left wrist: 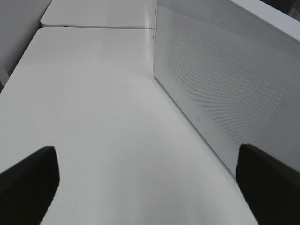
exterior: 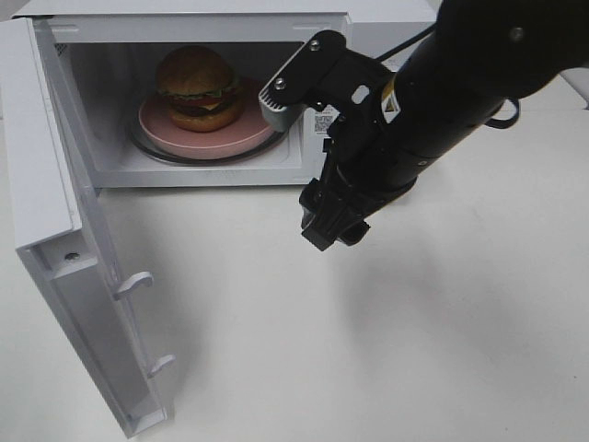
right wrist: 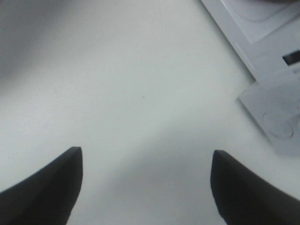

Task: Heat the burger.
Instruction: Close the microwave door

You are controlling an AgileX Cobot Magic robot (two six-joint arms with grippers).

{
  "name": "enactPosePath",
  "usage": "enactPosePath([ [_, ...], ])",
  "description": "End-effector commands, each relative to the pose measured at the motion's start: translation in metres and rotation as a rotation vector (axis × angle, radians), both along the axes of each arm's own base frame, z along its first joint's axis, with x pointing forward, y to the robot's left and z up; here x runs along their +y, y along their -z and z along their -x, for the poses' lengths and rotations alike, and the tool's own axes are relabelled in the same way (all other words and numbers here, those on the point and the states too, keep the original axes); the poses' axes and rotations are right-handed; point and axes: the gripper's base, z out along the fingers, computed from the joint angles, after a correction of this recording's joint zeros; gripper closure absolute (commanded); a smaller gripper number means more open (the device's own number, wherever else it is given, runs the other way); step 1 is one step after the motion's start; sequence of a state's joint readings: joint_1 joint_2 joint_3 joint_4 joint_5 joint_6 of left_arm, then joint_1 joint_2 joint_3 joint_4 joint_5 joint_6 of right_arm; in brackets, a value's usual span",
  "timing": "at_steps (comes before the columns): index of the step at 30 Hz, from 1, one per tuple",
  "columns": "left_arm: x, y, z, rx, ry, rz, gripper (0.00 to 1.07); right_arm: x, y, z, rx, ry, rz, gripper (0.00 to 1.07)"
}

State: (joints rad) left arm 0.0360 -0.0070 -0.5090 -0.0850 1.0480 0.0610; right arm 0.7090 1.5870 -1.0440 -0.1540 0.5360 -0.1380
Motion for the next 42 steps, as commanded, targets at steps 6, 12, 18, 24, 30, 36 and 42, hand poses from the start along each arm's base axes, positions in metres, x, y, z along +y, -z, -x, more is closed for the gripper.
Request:
enactPosePath([
  [6,0.0,0.0,0.002,-0.025,0.0,0.008,0.09,-0.029,-0.016,0.031,0.134,0.198,0.03,0.35],
  [12,0.0,0.0,0.002,-0.025,0.0,0.008,0.09,-0.046,-0.028,0.05,0.159,0.238,0.056,0.35],
  [18,0.0,0.0,0.002,-0.025,0.0,0.008,0.09,-0.066,-0.04,0.072,0.147,0.272,0.028,0.35],
  [24,0.0,0.0,0.002,-0.025,0.0,0.008,0.09,-0.077,-0.047,0.084,0.138,0.279,0.017,0.35],
  [30,0.0,0.0,0.002,-0.025,0.0,0.008,0.09,-0.098,-0.05,0.103,0.105,0.304,-0.025,0.35],
  [36,0.0,0.0,0.002,-0.025,0.0,0.008,0.09,-0.131,-0.045,0.107,0.097,0.455,-0.05,0.35],
  [42,0.0,0.0,0.002,-0.025,0.0,0.008,0.09,-0.165,-0.047,0.12,0.043,0.621,-0.1,0.35],
])
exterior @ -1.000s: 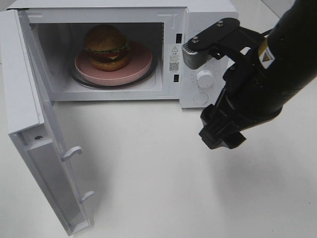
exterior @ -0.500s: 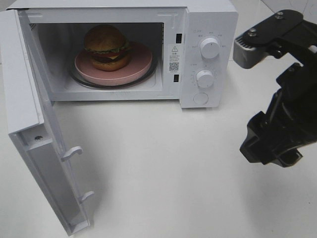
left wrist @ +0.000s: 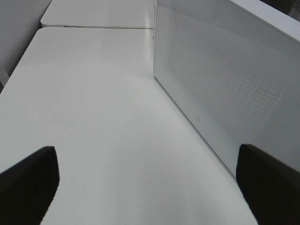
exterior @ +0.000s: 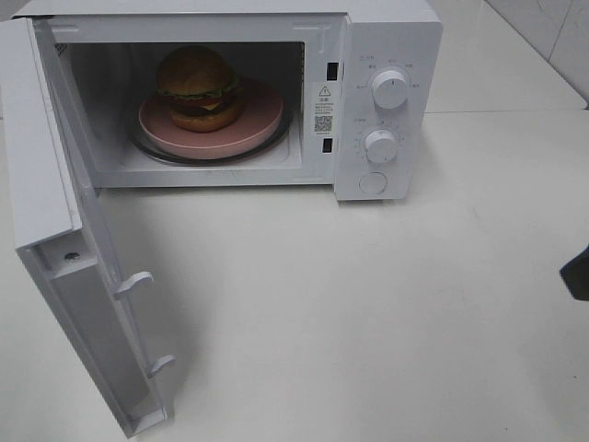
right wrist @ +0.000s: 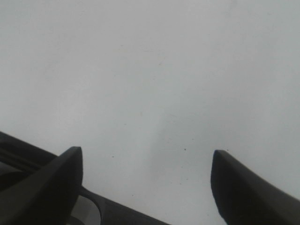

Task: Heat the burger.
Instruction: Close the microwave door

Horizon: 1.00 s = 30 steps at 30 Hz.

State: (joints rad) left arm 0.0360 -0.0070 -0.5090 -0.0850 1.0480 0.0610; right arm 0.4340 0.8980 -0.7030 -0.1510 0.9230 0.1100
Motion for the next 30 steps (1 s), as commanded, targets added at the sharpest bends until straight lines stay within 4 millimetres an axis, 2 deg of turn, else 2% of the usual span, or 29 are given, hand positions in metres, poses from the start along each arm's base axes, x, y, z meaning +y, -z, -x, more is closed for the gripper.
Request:
enactPosePath([
  [1,0.0,0.0,0.002,-0.025,0.0,0.008,0.09,-0.022,0.001,0.014,-0.039,0.123,-0.024,0.35],
  [5,0.0,0.0,0.002,-0.025,0.0,0.008,0.09,-0.032,0.0,0.026,-0.09,0.192,-0.058,0.35],
  [13,0.0,0.0,0.002,-0.025,0.0,0.008,0.09,-0.053,0.005,0.067,-0.254,0.341,-0.11,0.35],
  [19,0.0,0.0,0.002,-0.025,0.0,0.008,0.09,-0.057,-0.002,0.088,-0.378,0.389,-0.139,0.35],
  [20,0.0,0.0,0.002,-0.025,0.0,0.008,0.09,-0.058,-0.003,0.096,-0.407,0.407,-0.15,0.35],
  [30,0.0,0.0,0.002,-0.025,0.0,0.008,0.09,-0.061,0.006,0.127,-0.492,0.423,-0.154,0.35],
])
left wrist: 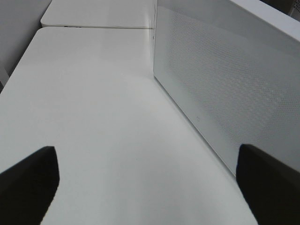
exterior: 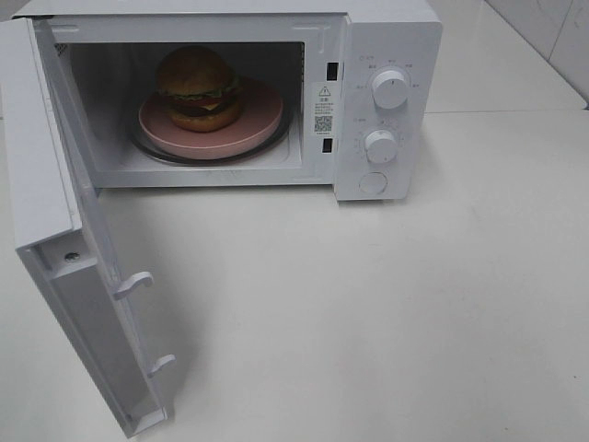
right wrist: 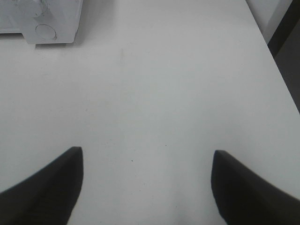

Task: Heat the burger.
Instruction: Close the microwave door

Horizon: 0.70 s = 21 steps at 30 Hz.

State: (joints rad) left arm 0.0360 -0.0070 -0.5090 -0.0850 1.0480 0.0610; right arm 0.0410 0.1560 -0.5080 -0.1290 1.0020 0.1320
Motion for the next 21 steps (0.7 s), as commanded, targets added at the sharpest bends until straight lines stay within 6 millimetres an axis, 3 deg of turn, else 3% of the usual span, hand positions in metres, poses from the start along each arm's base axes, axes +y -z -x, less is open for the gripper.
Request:
enactPosePath([
  [1,0.0,0.0,0.002,-0.025,0.0,0.008,0.09,-0.001,0.001,0.012,-0.073,0.016,-0.002,0.35],
  [7,0.0,0.0,0.002,-0.025,0.0,0.008,0.09,-0.002,0.001,0.028,-0.175,0.014,-0.004,0.35],
  [21,0.0,0.0,0.002,-0.023,-0.002,0.007,0.09,-0.002,0.001,0.028,-0.178,0.013,-0.004,0.35],
])
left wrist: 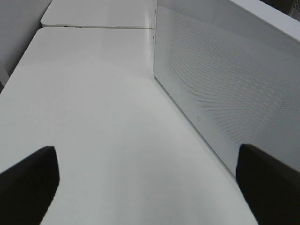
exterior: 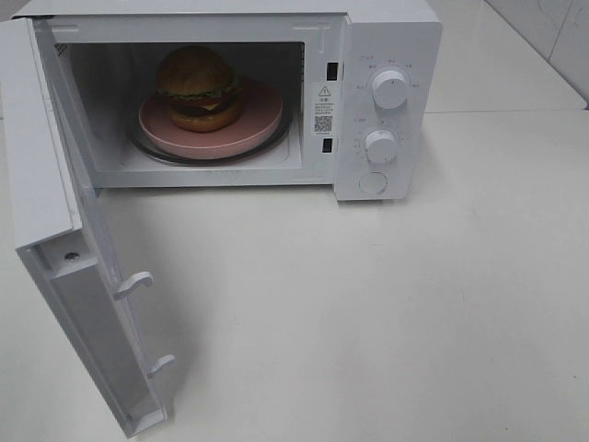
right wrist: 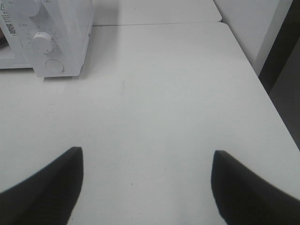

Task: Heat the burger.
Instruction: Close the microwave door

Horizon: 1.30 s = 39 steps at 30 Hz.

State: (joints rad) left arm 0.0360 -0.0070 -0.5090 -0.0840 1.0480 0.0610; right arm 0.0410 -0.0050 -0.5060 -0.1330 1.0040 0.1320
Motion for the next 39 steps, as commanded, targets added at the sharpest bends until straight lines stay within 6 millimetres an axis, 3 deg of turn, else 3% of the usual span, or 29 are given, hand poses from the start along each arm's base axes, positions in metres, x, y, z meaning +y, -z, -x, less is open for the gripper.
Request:
enactPosePath([
  [1,-0.0001,0.0004,0.0018,-0.023,-0.001,0.008,0.09,-0.0002,0.0009,0.0038,-0.021,0.011,-0.002,0.35],
  [39,-0.0008,0.0003,0.0018,-0.023,0.003,0.017,0.09,-0.0002,0.0009,0.0038,-0.021,0.011,-0.002,0.35],
])
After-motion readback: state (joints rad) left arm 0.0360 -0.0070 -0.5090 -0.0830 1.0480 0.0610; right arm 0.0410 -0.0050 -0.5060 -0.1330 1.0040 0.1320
